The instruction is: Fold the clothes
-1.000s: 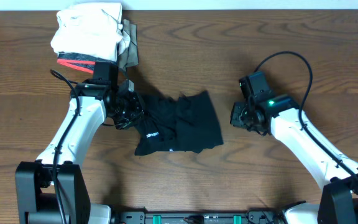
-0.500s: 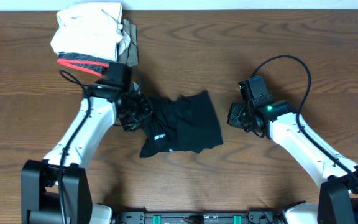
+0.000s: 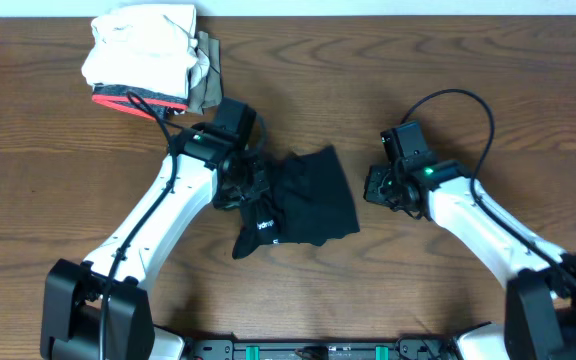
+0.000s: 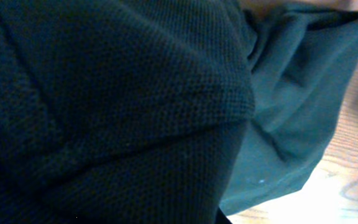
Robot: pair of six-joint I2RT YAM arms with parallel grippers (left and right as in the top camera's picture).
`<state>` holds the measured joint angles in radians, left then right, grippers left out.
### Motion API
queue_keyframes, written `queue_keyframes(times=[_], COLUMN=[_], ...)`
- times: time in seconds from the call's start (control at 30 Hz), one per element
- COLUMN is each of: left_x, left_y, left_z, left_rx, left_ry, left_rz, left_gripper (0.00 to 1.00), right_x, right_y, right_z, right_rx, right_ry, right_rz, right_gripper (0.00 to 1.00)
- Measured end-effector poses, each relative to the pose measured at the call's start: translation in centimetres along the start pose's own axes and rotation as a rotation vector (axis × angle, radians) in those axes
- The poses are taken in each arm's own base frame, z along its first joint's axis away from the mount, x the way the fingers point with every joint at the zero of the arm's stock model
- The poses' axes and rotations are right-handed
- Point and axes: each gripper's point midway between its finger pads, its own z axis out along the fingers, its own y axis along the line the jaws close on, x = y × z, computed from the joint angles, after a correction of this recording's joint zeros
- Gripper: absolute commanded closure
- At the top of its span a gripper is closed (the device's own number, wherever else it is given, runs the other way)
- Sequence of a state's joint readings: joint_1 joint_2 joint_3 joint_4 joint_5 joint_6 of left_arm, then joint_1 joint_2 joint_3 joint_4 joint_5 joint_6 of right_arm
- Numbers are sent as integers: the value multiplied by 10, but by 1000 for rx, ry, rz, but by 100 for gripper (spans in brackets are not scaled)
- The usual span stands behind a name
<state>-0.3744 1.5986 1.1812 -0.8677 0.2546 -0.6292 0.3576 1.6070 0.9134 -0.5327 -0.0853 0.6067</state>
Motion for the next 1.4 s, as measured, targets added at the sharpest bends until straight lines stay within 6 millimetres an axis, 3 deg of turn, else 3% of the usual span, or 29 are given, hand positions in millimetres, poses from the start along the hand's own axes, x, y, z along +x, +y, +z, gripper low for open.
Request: queue_keyframes(times=[0.3,0.6,0.83,0.97,1.4], left_x=[-7,-9,-10,-6,5], left_y=[-28,-43,-69,-75,-91], left_z=[-9,-8,-9,-6,12], left_rx=[15,26,87,93,96], left_ry=[-85,-135,-188,-186,-164], left_rz=[86,134,190,213,261], left_gripper=[93,87,86,78,77], right_x=[16,28,41,44,45], right_y=[9,24,37,40,40], right_z=[34,37,37,37,37], right_rx=[-40,-65,-73,-74,-73], right_ry=[93,120,134,138,141], right_rz=[-17,-55,-82,-82,-72], right_gripper=[90,87,87,87,87])
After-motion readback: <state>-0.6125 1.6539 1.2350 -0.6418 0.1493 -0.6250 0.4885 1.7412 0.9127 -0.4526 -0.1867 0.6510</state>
